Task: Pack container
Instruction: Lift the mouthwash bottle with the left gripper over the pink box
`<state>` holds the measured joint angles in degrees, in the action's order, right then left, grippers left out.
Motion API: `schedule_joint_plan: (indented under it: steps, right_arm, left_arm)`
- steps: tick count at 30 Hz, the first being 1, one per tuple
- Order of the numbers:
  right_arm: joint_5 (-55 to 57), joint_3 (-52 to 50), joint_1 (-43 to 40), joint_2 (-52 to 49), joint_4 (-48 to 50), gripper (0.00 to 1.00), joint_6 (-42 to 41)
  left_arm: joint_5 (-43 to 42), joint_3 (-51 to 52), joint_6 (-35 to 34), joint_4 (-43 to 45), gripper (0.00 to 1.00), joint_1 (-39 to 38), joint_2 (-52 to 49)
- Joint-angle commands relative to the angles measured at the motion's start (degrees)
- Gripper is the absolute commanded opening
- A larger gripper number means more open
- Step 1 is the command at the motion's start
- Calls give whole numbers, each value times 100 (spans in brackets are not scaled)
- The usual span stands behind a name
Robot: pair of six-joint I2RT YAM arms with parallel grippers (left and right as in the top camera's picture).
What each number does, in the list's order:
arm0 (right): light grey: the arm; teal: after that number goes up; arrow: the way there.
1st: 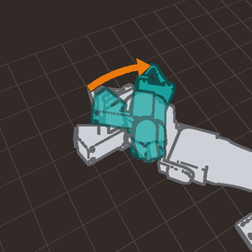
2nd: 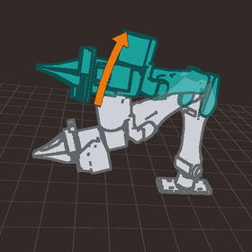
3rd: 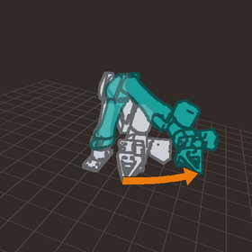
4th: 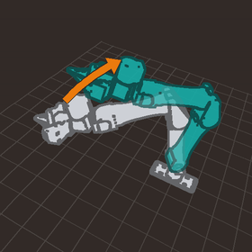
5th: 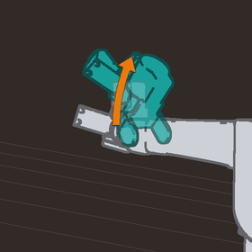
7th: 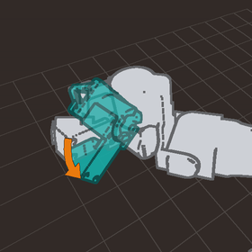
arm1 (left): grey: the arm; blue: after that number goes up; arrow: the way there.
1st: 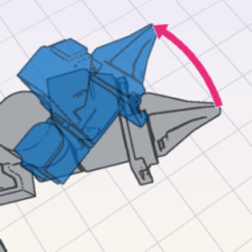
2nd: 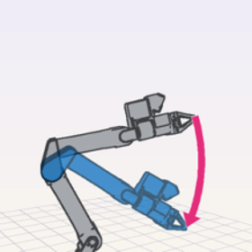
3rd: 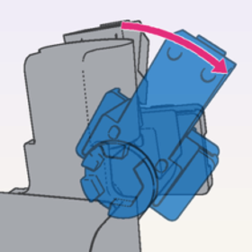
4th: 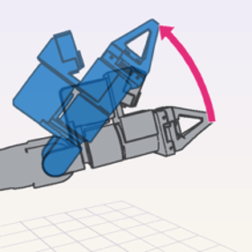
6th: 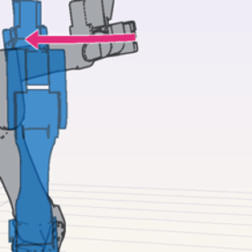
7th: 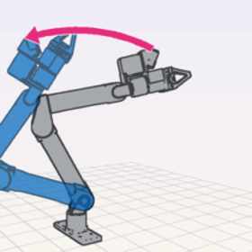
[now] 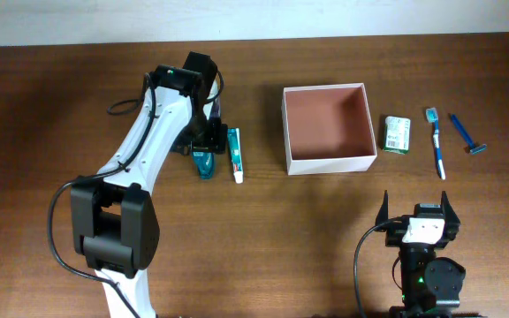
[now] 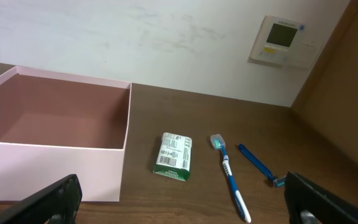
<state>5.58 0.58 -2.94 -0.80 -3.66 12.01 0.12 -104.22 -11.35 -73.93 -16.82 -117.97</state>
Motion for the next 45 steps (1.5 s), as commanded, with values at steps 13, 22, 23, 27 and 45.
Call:
schedule_joint_plan:
  steps: [13,22,23,27,45]
  right_arm:
    - [111,-26,31,44,-42,99,-24]
    - [109,-26,31,44,-42,99,-24]
    - [109,-26,31,44,-42,99,-24]
    - [109,-26,31,44,-42,99,-24]
    - [109,-26,31,44,-42,99,-24]
  left_arm:
    - [79,-94,50,20,42,20,-31]
    - [79,-251,52,20,32,20,-31]
    - [79,-389,55,-24,32,20,-31]
    - [76,-1123,55,-214,32,20,-31]
    - [-212,-3532,-83,-129,31,-1370,-48]
